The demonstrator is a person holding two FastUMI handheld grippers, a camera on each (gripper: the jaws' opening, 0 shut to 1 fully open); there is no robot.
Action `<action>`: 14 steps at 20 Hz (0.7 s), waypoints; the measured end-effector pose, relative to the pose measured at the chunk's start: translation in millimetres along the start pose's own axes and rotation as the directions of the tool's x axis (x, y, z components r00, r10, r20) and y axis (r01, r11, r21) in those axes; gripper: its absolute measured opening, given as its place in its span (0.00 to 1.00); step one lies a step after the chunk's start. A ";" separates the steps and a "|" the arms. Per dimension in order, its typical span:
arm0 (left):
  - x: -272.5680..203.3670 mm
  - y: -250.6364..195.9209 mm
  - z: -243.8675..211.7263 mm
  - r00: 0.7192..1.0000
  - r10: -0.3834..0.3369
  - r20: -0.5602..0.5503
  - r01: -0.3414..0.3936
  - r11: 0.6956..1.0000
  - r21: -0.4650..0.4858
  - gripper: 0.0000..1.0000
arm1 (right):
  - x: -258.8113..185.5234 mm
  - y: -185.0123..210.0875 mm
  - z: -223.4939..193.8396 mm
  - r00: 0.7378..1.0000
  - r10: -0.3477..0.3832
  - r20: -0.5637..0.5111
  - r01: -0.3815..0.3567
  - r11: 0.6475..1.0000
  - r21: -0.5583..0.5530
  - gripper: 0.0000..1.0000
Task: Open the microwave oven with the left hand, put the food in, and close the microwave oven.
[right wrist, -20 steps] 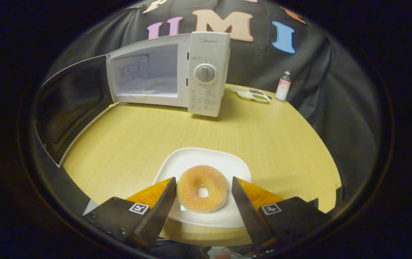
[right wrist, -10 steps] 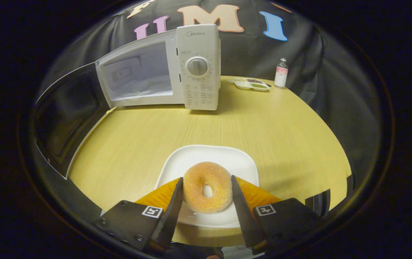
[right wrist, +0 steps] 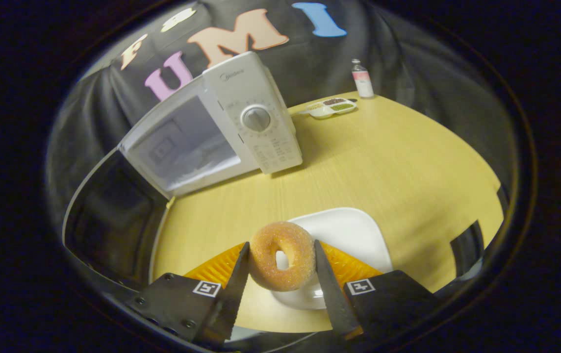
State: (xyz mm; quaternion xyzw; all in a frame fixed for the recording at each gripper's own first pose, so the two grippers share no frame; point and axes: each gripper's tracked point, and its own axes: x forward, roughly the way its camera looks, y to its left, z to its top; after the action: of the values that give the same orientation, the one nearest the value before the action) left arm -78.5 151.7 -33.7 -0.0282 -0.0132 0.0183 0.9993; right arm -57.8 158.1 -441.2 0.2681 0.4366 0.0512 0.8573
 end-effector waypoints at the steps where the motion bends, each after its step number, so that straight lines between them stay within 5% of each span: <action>1: 0.8 -5.7 1.3 1.000 -0.008 0.001 0.008 1.000 -0.003 0.92 | -0.1 10.8 7.0 1.000 0.018 0.013 -0.019 0.999 0.051 0.72; 6: 2.7 -15.9 9.2 1.000 -0.023 0.004 0.023 1.000 0.010 0.94 | 14.9 60.6 50.8 0.993 0.086 0.085 -0.101 0.977 0.190 0.72; 14: 13.7 -18.6 9.6 0.999 -0.036 -0.023 0.036 0.999 0.002 0.94 | 67.0 140.7 89.0 0.975 0.139 0.174 -0.180 0.952 0.246 0.71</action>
State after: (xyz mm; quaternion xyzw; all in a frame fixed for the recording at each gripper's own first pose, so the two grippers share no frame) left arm -64.5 134.2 -22.7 -0.0267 -0.0021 -0.0002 0.9996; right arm 73.0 262.5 -376.3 0.4161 0.3485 0.0416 0.8389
